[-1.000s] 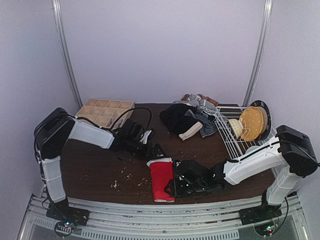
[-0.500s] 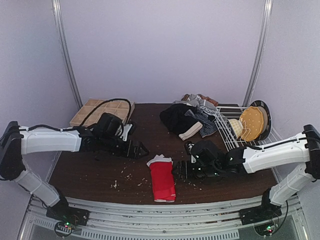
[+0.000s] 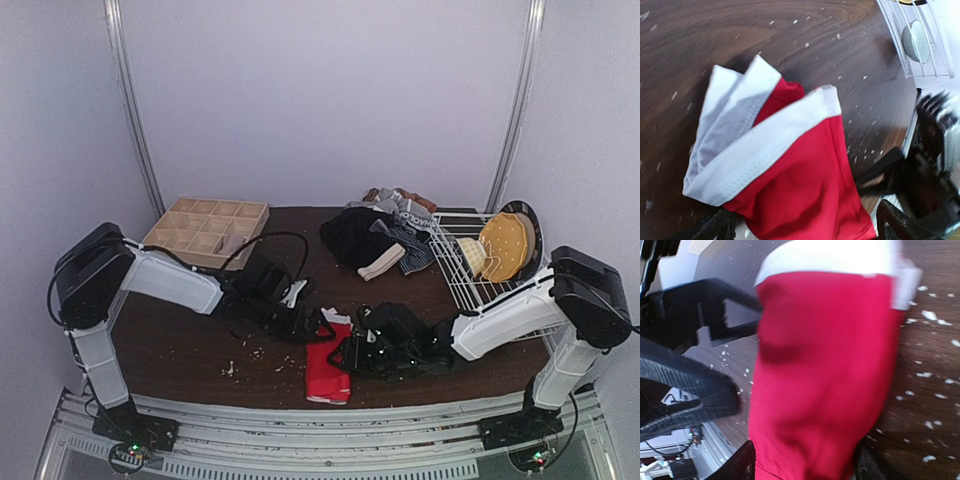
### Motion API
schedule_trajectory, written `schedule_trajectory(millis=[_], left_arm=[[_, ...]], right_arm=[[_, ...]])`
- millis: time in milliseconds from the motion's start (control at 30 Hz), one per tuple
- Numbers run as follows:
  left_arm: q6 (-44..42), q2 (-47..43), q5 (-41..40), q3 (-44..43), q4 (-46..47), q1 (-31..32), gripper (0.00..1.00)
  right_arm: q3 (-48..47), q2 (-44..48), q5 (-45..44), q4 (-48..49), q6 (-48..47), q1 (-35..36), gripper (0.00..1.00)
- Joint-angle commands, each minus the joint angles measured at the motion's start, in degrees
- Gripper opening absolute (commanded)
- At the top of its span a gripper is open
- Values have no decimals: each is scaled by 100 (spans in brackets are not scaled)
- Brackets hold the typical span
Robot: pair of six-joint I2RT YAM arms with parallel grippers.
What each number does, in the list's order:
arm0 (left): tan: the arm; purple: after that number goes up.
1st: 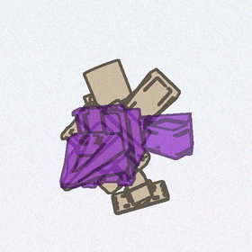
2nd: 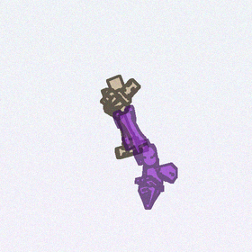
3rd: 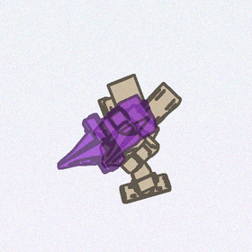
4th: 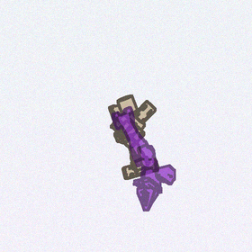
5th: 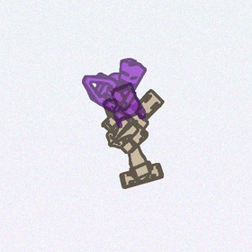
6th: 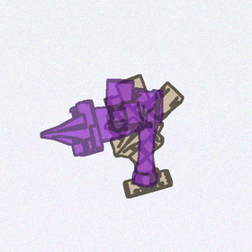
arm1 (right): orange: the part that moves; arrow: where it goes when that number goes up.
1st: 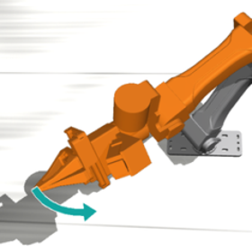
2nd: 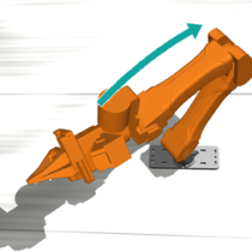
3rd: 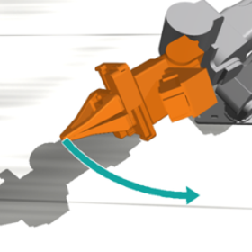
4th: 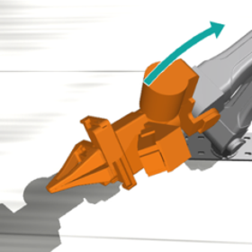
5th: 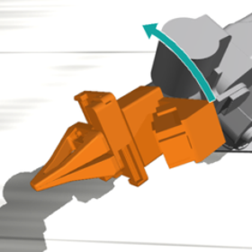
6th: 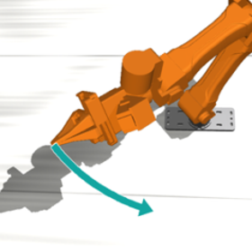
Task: Roll the underwear
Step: Rotate the underwear at the center of the board.
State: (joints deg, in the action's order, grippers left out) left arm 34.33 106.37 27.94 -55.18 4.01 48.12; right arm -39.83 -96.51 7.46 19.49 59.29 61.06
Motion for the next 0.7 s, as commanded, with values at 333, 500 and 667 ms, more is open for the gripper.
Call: schedule_trajectory(millis=[333,500,667], left_arm=[[-441,278,-220,-712,-613,-489,97],[-758,-1060,-1225,-59,-1285,-496,98],[-728,-2468,-2044,787,-1708,-490,98]], right_arm=[[-285,280,-338,-1159,-406,-77,65],[-498,1267,-1004,-2606,-1541,54,67],[-1368,1219,-1110,-3510,-3372,532,66]])
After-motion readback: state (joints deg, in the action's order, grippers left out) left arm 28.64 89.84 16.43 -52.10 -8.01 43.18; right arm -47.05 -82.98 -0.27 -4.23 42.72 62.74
